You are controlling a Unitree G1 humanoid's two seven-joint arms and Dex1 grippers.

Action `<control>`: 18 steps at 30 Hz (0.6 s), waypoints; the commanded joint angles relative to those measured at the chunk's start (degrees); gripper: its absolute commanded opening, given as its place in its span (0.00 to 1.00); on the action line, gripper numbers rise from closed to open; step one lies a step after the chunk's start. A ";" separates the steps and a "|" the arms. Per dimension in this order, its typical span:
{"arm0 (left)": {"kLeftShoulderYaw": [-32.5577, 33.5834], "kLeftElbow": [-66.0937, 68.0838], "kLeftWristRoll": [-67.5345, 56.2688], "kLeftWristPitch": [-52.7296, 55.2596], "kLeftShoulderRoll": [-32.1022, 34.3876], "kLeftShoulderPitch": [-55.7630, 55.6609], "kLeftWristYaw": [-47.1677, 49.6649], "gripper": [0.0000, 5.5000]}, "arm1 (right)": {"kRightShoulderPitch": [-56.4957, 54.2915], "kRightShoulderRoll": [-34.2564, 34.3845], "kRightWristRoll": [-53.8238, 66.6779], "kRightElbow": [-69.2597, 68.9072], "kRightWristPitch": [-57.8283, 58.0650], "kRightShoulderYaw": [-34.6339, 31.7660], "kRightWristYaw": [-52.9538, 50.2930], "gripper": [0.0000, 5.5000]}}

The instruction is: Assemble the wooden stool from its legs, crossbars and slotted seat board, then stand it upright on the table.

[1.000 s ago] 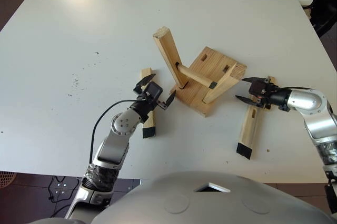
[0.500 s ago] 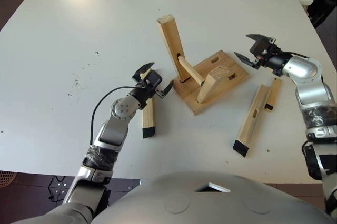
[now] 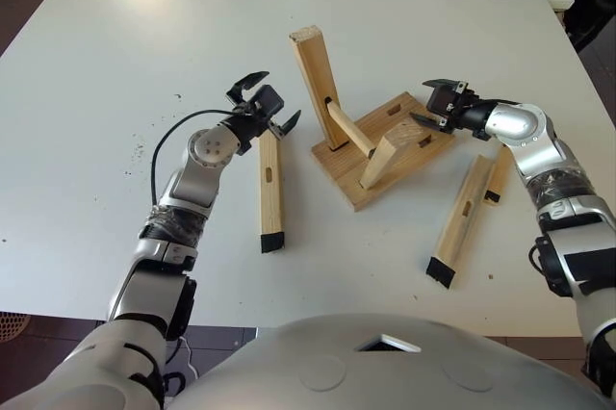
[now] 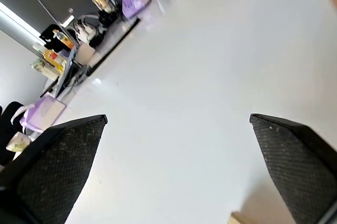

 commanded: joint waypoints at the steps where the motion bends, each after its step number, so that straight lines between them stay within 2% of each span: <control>1: -0.26 -9.05 -0.98 2.79 1.63 6.36 -3.27 0.92 | 0.28 -4.04 -3.92 2.09 -3.37 3.03 3.22 0.60; 9: 2.06 -22.36 -1.33 10.50 3.58 15.03 -3.66 0.92 | 3.13 -10.12 -3.28 -5.41 -5.12 5.91 13.52 0.60; 18: -0.21 -34.30 -0.86 16.71 6.03 22.40 -7.62 0.92 | 8.75 -16.76 0.95 -17.41 -0.82 5.86 24.44 0.60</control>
